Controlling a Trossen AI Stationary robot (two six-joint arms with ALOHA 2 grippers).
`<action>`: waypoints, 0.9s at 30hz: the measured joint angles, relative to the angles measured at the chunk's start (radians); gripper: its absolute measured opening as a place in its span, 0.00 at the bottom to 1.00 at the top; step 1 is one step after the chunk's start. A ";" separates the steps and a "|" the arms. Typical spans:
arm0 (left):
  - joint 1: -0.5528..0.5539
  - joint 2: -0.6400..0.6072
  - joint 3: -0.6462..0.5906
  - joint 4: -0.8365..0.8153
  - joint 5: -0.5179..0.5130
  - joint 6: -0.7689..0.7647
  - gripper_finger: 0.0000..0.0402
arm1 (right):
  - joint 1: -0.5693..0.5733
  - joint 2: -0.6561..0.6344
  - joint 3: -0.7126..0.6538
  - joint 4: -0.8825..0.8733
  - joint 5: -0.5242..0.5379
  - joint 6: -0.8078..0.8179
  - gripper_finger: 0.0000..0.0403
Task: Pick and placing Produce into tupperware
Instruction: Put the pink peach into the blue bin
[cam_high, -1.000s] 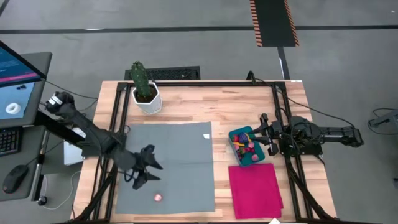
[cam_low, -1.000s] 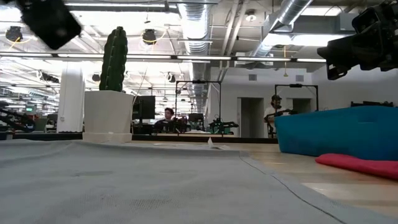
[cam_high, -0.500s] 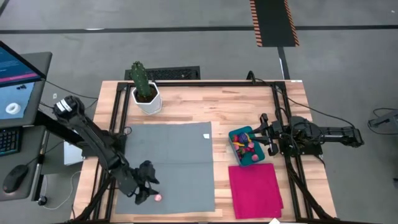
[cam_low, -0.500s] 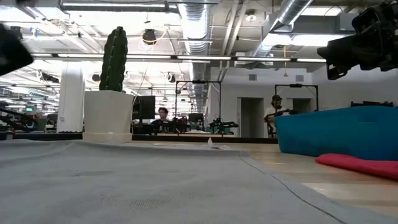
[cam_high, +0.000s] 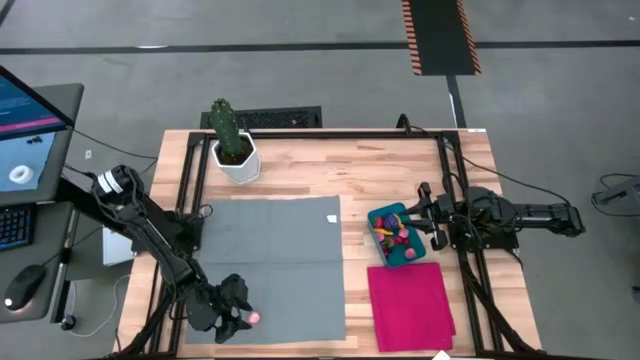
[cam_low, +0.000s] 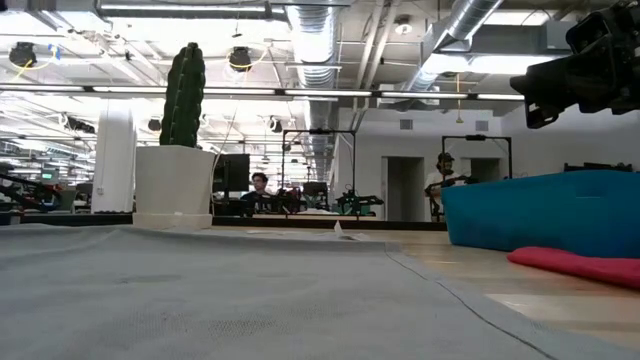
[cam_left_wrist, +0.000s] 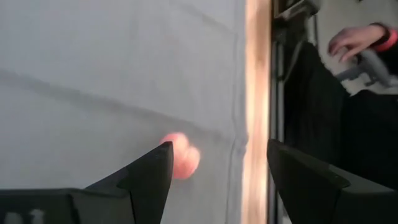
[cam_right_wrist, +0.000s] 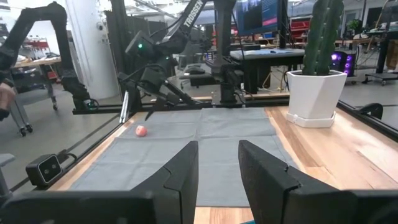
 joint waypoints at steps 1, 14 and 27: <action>-0.003 0.012 0.000 -0.002 0.001 -0.008 0.62 | 0.000 0.000 0.000 0.000 0.000 0.000 0.34; -0.002 0.143 0.081 -0.082 0.027 -0.022 0.62 | 0.000 0.000 0.000 0.000 0.000 0.000 0.34; 0.000 0.171 0.133 -0.212 -0.043 -0.023 0.62 | 0.000 0.000 0.000 0.000 0.000 0.000 0.34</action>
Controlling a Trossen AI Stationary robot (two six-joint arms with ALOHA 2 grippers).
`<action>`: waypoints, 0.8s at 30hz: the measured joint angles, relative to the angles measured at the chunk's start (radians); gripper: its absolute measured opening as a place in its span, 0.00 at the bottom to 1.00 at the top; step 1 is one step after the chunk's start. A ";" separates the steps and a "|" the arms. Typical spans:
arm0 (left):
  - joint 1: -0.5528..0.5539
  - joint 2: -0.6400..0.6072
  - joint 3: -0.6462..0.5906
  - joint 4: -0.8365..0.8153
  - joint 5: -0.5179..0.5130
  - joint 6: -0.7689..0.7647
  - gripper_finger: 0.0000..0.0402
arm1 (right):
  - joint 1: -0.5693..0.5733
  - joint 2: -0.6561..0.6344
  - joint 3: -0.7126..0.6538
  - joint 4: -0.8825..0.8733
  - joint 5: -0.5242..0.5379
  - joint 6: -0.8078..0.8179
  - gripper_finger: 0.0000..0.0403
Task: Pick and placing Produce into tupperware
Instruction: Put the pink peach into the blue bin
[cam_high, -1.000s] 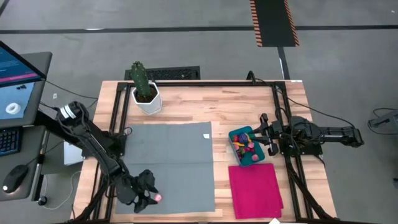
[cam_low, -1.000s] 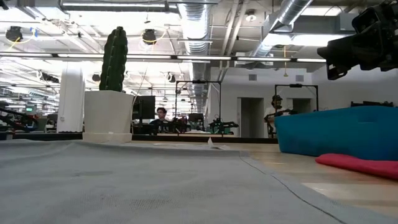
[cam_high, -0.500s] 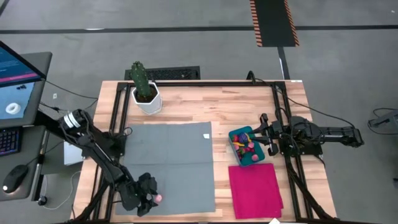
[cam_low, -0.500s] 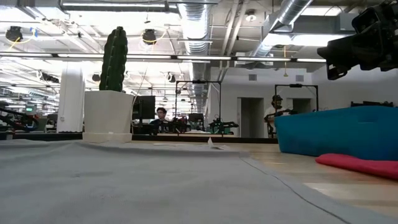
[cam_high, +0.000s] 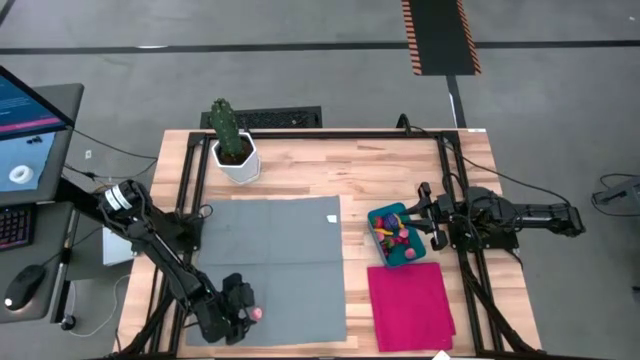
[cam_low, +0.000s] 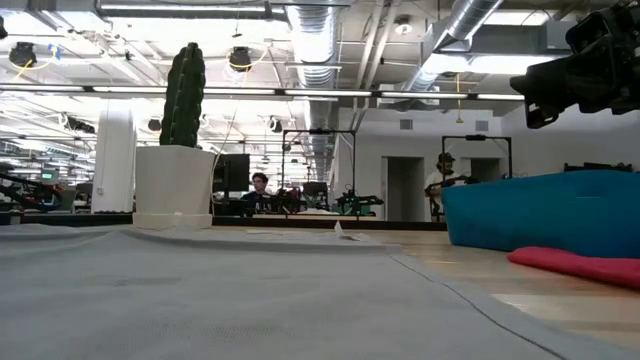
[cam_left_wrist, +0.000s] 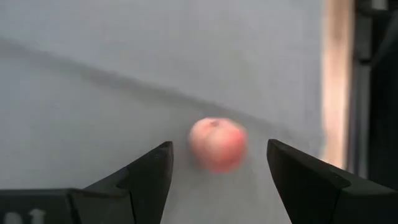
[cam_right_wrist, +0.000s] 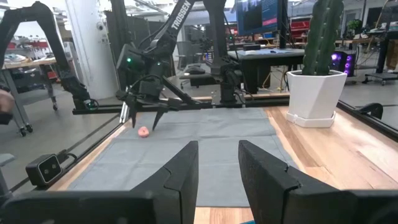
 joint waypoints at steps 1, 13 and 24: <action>0.000 0.000 0.000 -0.019 0.001 -0.015 0.62 | 0.000 0.000 0.000 0.000 0.000 0.000 0.35; 0.003 0.000 0.000 -0.070 -0.030 -0.020 0.55 | 0.000 0.000 0.000 0.000 0.000 0.000 0.34; 0.003 0.000 0.000 -0.045 -0.026 0.024 0.23 | 0.000 0.000 0.000 0.000 0.000 0.000 0.34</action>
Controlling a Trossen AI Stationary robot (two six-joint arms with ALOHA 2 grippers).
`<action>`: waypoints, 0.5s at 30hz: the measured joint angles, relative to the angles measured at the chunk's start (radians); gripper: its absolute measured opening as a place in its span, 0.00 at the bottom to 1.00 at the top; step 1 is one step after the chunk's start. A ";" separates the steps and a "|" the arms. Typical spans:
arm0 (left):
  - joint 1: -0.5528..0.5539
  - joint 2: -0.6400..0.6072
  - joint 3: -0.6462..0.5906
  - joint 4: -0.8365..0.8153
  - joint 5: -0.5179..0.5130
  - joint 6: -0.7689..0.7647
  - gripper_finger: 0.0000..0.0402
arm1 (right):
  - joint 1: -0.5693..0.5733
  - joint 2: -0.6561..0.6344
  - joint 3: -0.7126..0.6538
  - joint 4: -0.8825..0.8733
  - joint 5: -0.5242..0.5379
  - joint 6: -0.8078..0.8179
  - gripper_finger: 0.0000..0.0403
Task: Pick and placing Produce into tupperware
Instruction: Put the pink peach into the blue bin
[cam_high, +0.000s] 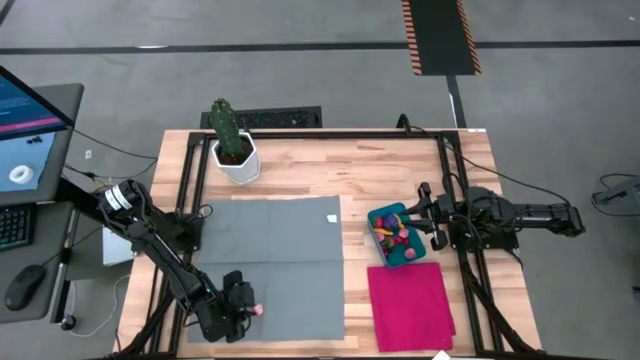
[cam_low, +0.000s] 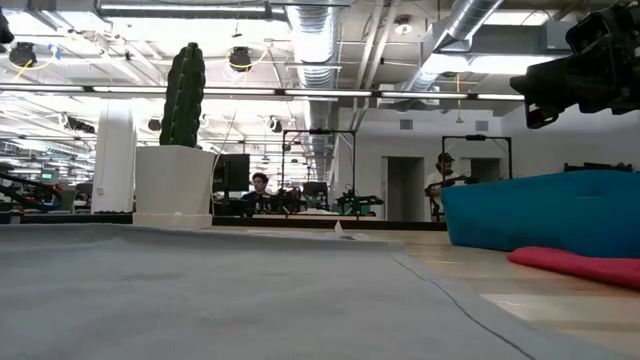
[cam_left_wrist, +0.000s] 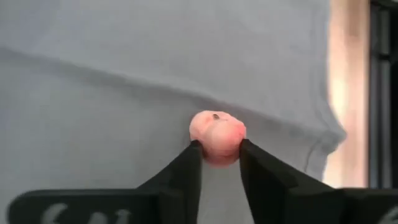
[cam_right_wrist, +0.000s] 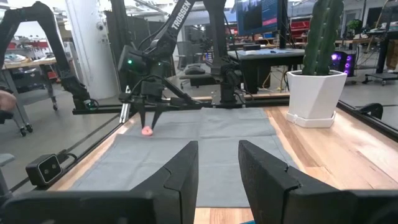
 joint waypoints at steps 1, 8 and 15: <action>0.000 0.000 0.000 0.016 0.008 0.011 0.21 | 0.000 0.000 0.000 0.000 0.000 0.000 0.34; -0.010 0.000 0.037 0.094 -0.019 0.162 0.14 | 0.000 0.000 0.000 0.000 0.000 0.000 0.35; -0.010 -0.012 0.061 0.034 -0.127 0.244 0.16 | 0.000 0.000 0.000 0.000 0.000 0.000 0.34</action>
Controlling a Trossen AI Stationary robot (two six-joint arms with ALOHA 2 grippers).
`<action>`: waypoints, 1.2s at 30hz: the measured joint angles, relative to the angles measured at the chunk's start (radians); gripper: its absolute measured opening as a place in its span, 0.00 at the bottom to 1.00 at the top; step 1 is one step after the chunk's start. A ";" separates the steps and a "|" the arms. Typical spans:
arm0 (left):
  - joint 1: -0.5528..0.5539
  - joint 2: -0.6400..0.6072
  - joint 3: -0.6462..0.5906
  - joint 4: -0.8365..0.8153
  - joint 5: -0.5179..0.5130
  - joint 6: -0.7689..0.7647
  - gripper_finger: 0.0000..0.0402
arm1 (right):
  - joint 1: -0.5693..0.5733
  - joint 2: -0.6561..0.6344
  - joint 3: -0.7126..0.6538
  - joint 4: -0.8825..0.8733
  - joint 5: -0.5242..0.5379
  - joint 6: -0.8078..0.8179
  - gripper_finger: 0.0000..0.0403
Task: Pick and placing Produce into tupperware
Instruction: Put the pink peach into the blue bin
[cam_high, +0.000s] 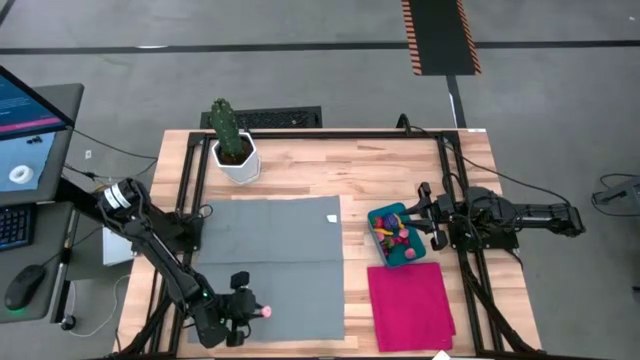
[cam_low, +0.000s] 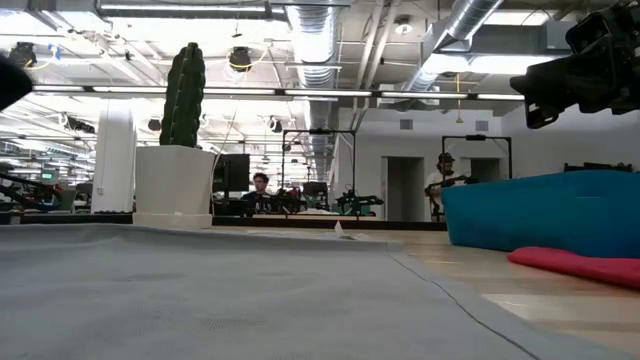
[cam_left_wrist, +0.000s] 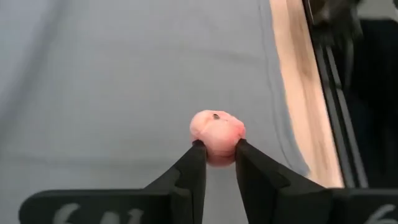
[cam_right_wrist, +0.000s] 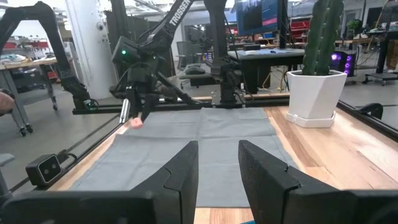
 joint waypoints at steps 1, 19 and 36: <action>0.000 -0.007 0.000 -0.001 -0.040 0.020 0.17 | 0.000 0.000 0.000 0.000 0.000 0.000 0.34; -0.051 -0.389 0.000 0.001 -0.357 0.445 0.15 | 0.000 0.000 0.000 0.000 0.000 0.000 0.34; -0.277 -0.886 -0.151 -0.004 -0.531 0.611 0.15 | 0.000 0.000 0.000 0.000 0.000 0.000 0.35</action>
